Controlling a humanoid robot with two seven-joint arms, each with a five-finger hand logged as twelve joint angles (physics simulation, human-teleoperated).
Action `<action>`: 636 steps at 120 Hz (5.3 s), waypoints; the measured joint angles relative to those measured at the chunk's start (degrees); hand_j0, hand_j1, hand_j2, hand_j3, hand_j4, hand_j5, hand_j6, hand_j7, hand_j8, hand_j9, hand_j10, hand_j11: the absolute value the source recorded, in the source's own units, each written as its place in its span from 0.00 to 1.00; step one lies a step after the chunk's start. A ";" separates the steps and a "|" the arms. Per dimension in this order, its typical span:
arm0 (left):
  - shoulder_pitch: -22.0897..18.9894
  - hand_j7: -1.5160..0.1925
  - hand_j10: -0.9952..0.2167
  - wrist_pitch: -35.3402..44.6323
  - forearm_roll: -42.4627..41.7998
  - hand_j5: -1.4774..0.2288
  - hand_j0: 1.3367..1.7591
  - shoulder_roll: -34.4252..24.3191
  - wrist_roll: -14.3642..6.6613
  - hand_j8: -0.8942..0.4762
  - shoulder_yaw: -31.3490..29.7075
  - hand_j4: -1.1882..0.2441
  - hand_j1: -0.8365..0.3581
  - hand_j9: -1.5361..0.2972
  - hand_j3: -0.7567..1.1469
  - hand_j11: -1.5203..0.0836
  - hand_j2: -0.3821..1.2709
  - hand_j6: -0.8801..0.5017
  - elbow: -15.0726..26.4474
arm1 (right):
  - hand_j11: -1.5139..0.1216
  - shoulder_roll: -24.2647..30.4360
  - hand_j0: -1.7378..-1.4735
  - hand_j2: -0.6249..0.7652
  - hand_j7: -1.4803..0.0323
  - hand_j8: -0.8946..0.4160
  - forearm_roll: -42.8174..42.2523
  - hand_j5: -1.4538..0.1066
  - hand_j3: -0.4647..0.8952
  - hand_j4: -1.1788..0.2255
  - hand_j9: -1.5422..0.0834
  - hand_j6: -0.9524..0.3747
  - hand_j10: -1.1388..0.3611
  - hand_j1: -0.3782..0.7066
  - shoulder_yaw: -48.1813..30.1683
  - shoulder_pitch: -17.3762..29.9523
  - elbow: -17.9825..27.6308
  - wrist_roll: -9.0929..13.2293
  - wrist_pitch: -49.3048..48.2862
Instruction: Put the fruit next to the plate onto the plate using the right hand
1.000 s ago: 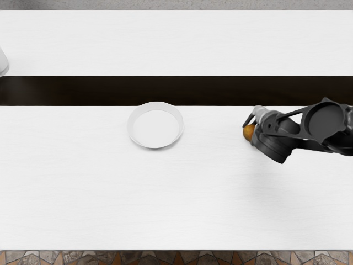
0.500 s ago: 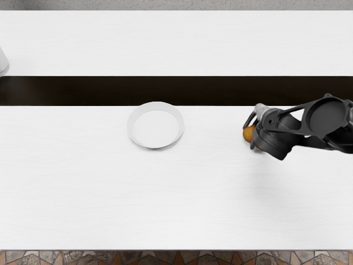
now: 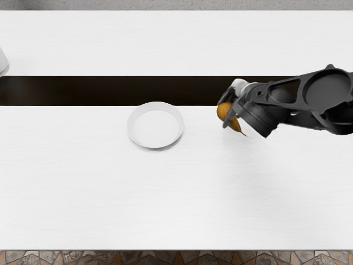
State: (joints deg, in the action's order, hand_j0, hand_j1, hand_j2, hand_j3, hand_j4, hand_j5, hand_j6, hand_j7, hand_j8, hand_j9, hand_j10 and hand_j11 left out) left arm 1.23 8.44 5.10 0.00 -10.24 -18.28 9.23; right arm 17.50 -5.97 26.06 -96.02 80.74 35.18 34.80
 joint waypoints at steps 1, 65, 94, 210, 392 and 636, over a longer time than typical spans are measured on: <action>0.00 0.89 0.82 0.00 0.00 0.87 0.76 0.00 0.00 0.65 0.00 0.83 0.99 0.84 0.40 0.95 0.23 0.64 0.00 | 0.24 0.00 0.33 0.66 0.23 0.28 0.00 0.20 0.34 0.30 0.25 0.36 0.26 0.57 -0.25 -0.02 0.01 0.01 0.00; 0.00 0.89 0.82 0.00 0.00 0.87 0.76 0.00 0.02 0.65 0.00 0.83 0.99 0.84 0.40 0.95 0.23 0.64 0.00 | 0.23 -5.59 0.33 0.64 0.23 0.27 -0.34 0.19 0.34 0.30 0.25 0.35 0.24 0.55 -7.94 -0.91 -0.49 0.00 -0.04; 0.00 0.89 0.82 0.00 0.00 0.87 0.76 0.00 0.02 0.65 0.00 0.83 0.99 0.84 0.40 0.95 0.23 0.64 0.00 | 0.23 -9.41 0.32 0.74 0.23 0.32 -0.71 0.18 0.34 0.32 0.24 0.38 0.27 0.63 -9.35 -1.57 -2.10 -0.04 0.03; 0.00 0.89 0.82 0.00 0.00 0.87 0.76 0.00 0.02 0.65 -0.01 0.83 0.99 0.84 0.40 0.95 0.23 0.64 0.00 | 0.24 -17.50 0.32 0.72 0.24 0.32 -2.28 0.20 0.34 0.31 0.26 0.38 0.26 0.62 -14.27 4.18 -16.39 -0.08 0.08; 0.00 0.89 0.82 0.00 0.00 0.87 0.76 0.00 0.02 0.65 0.00 0.83 0.99 0.84 0.40 0.95 0.23 0.64 0.00 | 0.64 -17.50 0.30 0.42 0.67 0.42 -2.80 0.63 0.34 0.59 0.66 0.46 0.52 0.41 -16.42 5.71 -16.50 -0.18 0.20; 0.00 0.89 0.82 0.00 0.00 0.87 0.76 0.00 0.02 0.65 0.01 0.83 0.99 0.84 0.40 0.95 0.23 0.64 0.00 | 0.89 29.26 0.30 0.44 0.94 0.65 16.07 0.90 0.34 0.81 0.92 0.69 0.73 0.07 -78.52 55.11 -4.08 -0.18 -69.80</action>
State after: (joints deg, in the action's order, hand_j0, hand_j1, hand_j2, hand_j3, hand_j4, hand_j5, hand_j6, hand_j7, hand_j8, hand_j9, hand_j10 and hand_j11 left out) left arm 1.23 8.44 5.10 0.00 -10.21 -18.27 9.23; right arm 46.77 10.10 -52.46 -40.91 76.66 35.00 -35.00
